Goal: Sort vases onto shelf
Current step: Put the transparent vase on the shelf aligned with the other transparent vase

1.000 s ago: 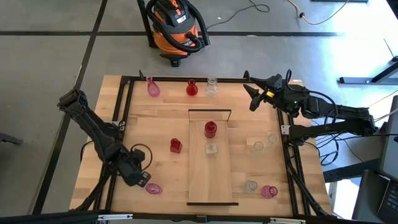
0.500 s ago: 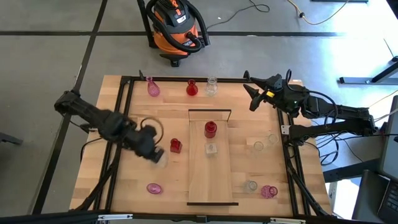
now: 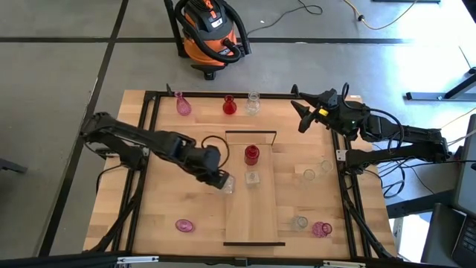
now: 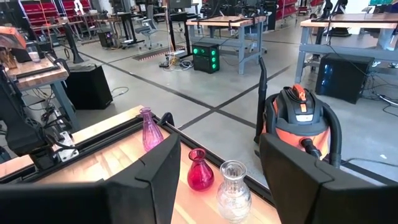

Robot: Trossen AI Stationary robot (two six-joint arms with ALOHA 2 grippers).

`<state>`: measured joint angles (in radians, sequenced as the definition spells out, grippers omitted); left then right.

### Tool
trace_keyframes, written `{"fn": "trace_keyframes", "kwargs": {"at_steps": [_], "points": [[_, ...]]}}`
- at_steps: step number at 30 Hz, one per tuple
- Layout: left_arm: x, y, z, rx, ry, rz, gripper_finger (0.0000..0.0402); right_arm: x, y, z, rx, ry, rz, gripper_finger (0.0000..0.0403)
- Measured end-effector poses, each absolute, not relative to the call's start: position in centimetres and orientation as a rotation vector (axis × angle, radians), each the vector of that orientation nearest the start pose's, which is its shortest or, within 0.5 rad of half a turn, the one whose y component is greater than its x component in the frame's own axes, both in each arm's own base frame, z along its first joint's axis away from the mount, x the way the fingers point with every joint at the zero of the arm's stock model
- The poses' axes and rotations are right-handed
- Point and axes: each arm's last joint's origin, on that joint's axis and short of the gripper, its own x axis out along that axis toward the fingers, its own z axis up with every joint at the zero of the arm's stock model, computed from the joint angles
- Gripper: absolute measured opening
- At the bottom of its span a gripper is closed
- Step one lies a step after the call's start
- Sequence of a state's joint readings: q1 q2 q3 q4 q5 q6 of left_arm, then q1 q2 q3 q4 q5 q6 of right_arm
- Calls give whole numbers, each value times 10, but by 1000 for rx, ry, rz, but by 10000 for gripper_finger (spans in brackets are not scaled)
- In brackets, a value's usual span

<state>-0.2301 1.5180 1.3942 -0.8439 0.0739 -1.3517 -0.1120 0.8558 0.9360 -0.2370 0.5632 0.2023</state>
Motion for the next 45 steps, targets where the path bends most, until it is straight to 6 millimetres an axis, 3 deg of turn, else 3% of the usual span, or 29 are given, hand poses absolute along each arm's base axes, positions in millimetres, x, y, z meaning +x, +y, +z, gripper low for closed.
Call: {"fn": "trace_keyframes", "kwargs": {"at_steps": [17,24,32,45], "points": [[321,-33,301,-1153,1028,440,30,175,-35,368,159,87,-687,202],[332,-29,284,-1137,1111,393,30,175,-35,368,160,89,-681,202],[336,-19,285,-1160,1075,392,35,174,-35,367,159,93,-679,202],[339,-23,287,-1145,1044,344,37,174,-35,367,158,94,-679,202]]}}
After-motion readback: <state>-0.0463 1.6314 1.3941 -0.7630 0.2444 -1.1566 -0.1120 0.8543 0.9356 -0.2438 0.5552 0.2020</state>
